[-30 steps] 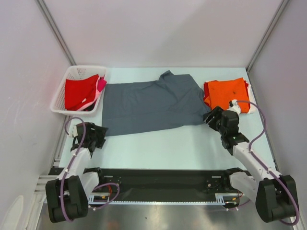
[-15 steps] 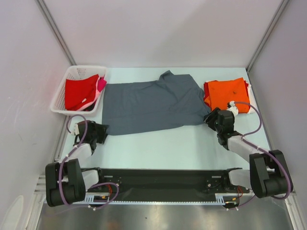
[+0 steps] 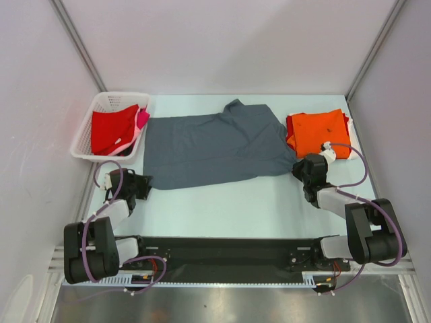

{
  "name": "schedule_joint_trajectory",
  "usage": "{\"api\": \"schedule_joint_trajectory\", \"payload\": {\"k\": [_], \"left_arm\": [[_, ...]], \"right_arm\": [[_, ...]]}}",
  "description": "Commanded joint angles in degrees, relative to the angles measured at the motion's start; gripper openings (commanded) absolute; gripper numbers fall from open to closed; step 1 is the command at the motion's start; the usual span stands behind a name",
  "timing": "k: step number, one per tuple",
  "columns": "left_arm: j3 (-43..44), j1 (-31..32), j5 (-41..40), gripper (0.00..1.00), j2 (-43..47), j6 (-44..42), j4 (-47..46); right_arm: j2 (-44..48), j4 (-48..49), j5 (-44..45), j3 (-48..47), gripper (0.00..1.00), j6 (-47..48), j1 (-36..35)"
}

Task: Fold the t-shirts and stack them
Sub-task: Fold the tshirt

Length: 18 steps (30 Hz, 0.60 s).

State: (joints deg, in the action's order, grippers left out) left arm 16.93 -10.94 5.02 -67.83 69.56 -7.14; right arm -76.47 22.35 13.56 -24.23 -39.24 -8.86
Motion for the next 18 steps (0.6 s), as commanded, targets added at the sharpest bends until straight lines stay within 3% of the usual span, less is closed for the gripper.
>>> {"api": "schedule_joint_trajectory", "payload": {"k": [1,4,11,18], "left_arm": [[-0.49,-0.31,-3.96,0.52,0.33,-0.39,4.85],[-0.67,-0.49,-4.84,0.52,1.12,-0.65,5.82],[-1.02,-0.49,-6.49,0.45,2.97,-0.04,8.70],[-2.33,-0.49,-8.36,0.45,7.62,0.84,12.76]], "right_arm": [[0.17,3.23,2.78,-1.35,0.11,-0.31,0.25],[0.44,2.88,2.70,-1.08,0.00,-0.66,0.16],[0.97,3.05,2.08,-0.47,0.00,-1.19,0.25],[0.97,3.05,1.21,-0.47,0.00,-1.54,0.25]]}}
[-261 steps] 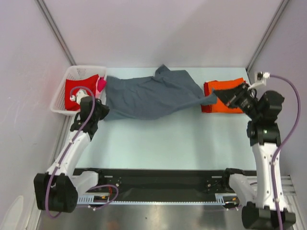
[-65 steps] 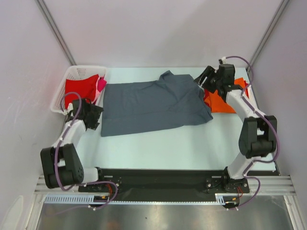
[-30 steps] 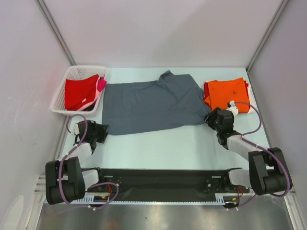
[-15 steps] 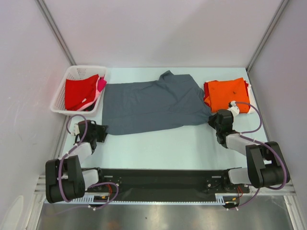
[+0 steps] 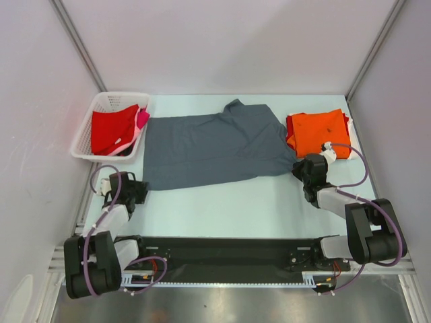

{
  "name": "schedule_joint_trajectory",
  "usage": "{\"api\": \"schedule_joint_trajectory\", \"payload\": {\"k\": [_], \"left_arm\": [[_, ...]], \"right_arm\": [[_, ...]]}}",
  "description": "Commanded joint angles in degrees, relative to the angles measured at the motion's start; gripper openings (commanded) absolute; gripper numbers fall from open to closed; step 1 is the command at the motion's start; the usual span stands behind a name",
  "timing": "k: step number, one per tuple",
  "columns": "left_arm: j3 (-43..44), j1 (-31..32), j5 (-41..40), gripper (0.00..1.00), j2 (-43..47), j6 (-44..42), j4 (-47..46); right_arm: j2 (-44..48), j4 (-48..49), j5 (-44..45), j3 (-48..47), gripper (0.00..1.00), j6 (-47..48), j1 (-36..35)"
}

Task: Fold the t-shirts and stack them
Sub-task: Fold the tshirt

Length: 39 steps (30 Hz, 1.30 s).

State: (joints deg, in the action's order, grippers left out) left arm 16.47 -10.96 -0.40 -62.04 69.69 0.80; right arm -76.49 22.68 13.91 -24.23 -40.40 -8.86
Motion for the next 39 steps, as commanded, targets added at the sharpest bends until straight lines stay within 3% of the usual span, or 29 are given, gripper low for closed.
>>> {"api": "schedule_joint_trajectory", "payload": {"k": [1,20,24,30,32,36,39], "left_arm": [[-2.14,-0.38,-2.94,0.45,2.88,0.97,4.74],[-4.25,-0.46,-5.04,0.40,10.10,0.01,8.87],[-3.64,-0.38,-5.13,0.46,8.08,-0.34,6.50],[-1.70,-0.38,-3.99,0.44,1.76,-0.96,4.83],[-1.70,-0.46,-3.38,0.41,-0.52,-1.05,3.78],[-1.62,-0.46,-2.67,0.13,-3.08,-2.01,3.16],[-1.61,-0.46,-3.28,0.00,-2.91,-2.63,3.51]], "right_arm": [[0.82,2.72,0.68,-0.47,0.00,-0.55,0.25],[0.64,2.37,-0.03,-0.64,0.00,-0.47,0.51],[0.64,2.37,-0.38,-0.73,0.00,-0.47,0.69],[0.64,2.20,-0.64,-0.73,0.00,-0.38,0.95],[0.64,2.20,-0.64,-0.73,0.00,-0.64,0.95],[0.64,2.11,-0.64,-0.73,0.00,-0.73,1.13],[0.73,2.11,-0.82,-0.73,0.00,-0.99,1.04]]}}
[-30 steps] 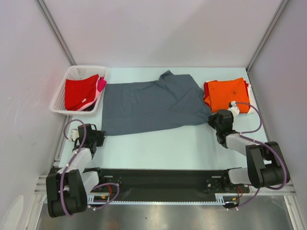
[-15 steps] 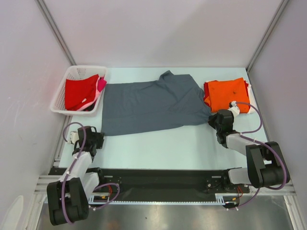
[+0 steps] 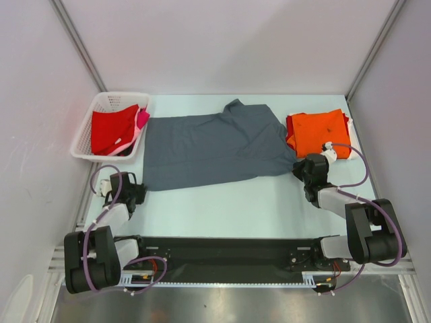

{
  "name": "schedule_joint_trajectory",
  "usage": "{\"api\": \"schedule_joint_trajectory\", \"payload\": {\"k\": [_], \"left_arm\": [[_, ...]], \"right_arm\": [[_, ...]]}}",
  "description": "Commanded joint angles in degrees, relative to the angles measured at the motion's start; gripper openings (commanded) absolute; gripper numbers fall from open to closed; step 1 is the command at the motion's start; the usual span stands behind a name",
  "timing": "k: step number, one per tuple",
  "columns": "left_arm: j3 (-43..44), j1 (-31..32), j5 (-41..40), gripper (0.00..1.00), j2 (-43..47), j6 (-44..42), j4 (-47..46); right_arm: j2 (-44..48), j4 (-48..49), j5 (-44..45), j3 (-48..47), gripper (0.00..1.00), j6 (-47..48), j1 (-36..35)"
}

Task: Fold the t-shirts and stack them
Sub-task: Fold the tshirt

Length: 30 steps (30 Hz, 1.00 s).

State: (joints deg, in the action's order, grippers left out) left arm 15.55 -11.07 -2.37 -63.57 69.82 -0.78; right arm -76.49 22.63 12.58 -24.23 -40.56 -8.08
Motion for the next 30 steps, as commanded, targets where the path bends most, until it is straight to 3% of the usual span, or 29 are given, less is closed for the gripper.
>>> {"api": "schedule_joint_trajectory", "payload": {"k": [1,10,17,24,26,27,28,30], "left_arm": [[-0.70,-0.36,-1.67,0.00,-0.95,-2.85,5.08],[3.52,-4.83,0.26,0.00,1.61,-6.10,8.16],[6.24,-13.79,4.92,0.00,0.38,-10.05,9.65],[5.28,-14.07,4.92,0.00,0.55,-11.20,9.74],[5.10,-14.07,5.01,0.00,0.47,-11.64,9.65],[5.10,-14.07,5.10,0.00,0.38,-11.90,9.65],[4.93,-13.98,5.36,0.00,0.29,-12.08,9.65],[5.10,-14.07,5.45,0.00,0.46,-12.60,9.91]], "right_arm": [[0.64,2.07,0.43,-0.82,0.00,-0.75,0.34],[5.11,-4.95,2.36,-0.38,0.00,-6.28,-1.94],[15.39,-26.02,9.30,0.23,0.00,-19.01,-8.44],[22.69,-42.21,12.38,3.22,0.00,-28.78,-13.28],[25.67,-43.46,12.99,5.15,0.06,-29.84,-13.37],[26.73,-44.25,15.09,5.50,0.17,-30.37,-13.37],[27.79,-43.99,16.15,6.03,0.22,-30.02,-13.11],[29.98,-40.76,15.56,7.18,0.17,-25.05,-11.71]]}}
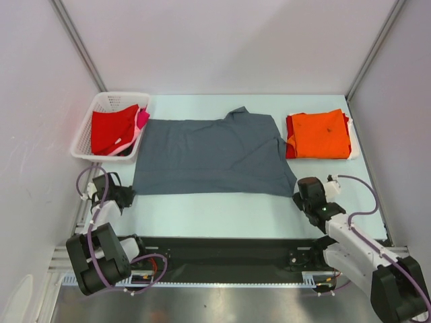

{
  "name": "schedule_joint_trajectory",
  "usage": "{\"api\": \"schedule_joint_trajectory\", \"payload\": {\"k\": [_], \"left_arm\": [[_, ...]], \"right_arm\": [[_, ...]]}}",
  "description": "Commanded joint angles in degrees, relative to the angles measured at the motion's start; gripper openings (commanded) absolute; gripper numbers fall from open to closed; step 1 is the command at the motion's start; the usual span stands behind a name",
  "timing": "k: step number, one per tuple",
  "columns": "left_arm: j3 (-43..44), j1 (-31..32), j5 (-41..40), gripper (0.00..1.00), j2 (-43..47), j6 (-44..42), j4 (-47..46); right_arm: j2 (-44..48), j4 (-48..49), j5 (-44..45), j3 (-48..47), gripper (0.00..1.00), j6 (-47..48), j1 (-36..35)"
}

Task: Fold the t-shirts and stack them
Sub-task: Fold the tshirt

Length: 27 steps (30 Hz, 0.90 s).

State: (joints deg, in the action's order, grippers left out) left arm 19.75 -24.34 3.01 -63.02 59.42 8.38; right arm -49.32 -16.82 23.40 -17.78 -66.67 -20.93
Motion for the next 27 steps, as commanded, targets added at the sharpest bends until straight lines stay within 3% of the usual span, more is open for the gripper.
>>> {"api": "schedule_joint_trajectory", "payload": {"k": [1,2,8,10,14,20,27], "left_arm": [[1.08,-0.80,-0.02,0.00,0.27,-2.29,0.76],[1.52,-0.80,-0.10,0.00,0.53,-2.55,1.11],[4.50,-0.89,-1.33,0.00,3.61,-3.17,6.02],[5.21,-0.89,-1.60,0.00,5.27,-3.52,7.34],[6.18,-0.97,-2.13,0.01,7.03,-3.69,9.28],[6.53,-0.97,-1.42,0.00,6.16,-4.22,10.16],[6.36,-1.85,-0.98,0.00,4.32,-5.10,10.16]], "right_arm": [[2.91,-0.07,4.12,0.56,0.13,2.06,2.11],[2.48,0.73,2.46,-0.14,0.02,3.12,4.47],[-4.46,1.97,-3.00,-5.15,0.00,10.15,10.90],[-5.61,3.27,-4.40,-6.56,0.10,14.43,11.26],[-6.66,8.98,-13.16,-7.79,0.39,23.22,11.08],[-14.64,14.00,-21.89,-14.10,0.43,31.77,11.08],[-29.94,14.10,-19.27,-26.15,0.38,35.91,10.73]]}}
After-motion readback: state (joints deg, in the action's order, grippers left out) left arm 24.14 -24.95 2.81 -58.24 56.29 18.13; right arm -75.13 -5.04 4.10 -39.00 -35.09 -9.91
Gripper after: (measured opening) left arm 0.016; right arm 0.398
